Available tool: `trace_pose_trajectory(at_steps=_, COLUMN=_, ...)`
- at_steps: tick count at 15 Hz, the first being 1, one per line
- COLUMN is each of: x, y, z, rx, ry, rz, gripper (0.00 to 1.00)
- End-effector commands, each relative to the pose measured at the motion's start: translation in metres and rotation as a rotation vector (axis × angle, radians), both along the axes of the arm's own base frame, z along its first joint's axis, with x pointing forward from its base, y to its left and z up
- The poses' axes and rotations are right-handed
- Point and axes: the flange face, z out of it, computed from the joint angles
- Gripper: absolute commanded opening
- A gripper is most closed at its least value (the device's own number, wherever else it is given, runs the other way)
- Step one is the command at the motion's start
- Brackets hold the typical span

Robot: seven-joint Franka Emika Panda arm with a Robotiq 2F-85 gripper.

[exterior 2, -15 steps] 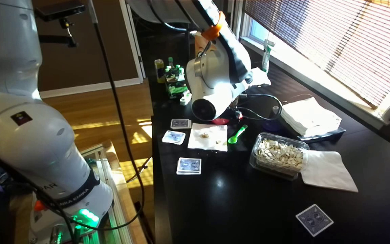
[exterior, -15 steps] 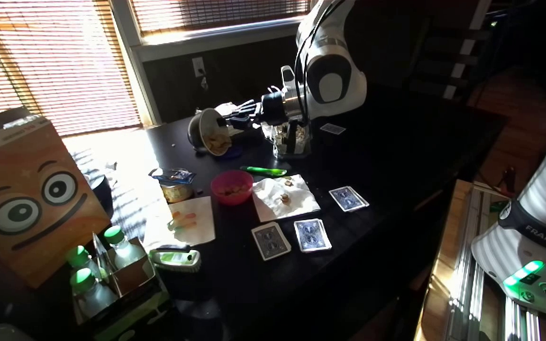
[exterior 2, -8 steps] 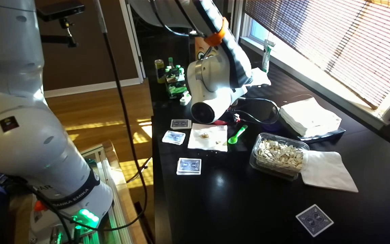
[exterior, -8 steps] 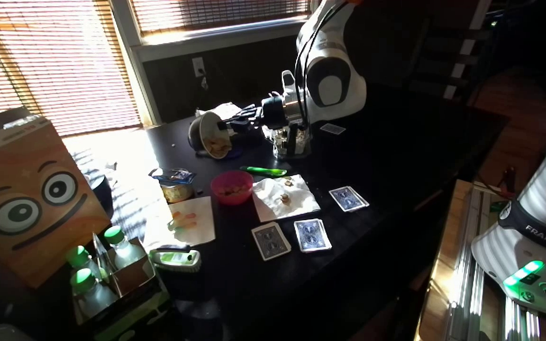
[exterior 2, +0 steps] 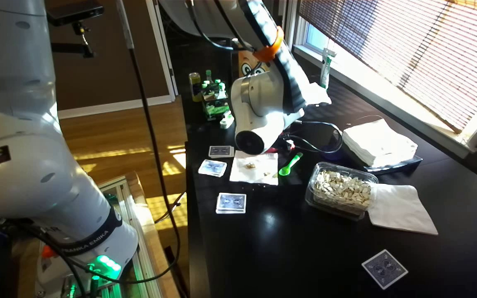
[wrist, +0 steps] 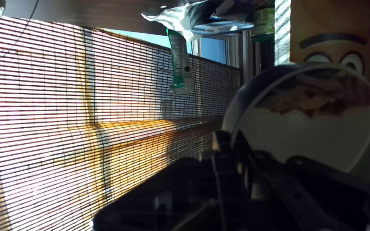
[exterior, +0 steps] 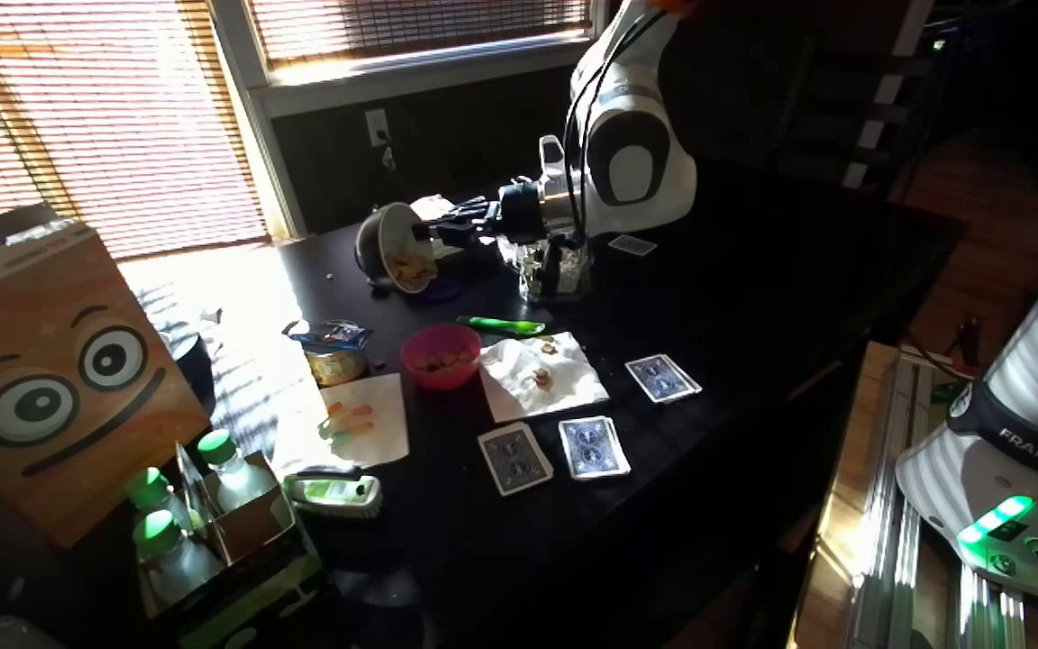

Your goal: Shift the pink bowl, then pour the black bowl's contents into it

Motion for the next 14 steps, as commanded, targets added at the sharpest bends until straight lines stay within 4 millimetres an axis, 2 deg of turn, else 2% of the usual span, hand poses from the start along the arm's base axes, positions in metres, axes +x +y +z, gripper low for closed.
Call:
trace_pose_trajectory(at_steps=1, x=0.0003, y=0.0017, z=0.0011, rx=0.011, ry=-0.063, rz=0.034, gripper=0.02)
trace_pose_trajectory(at_steps=14, x=0.0066, y=-0.0081, z=0.0015, rx=0.038, ry=-0.127, rz=0.047, gripper=0.02)
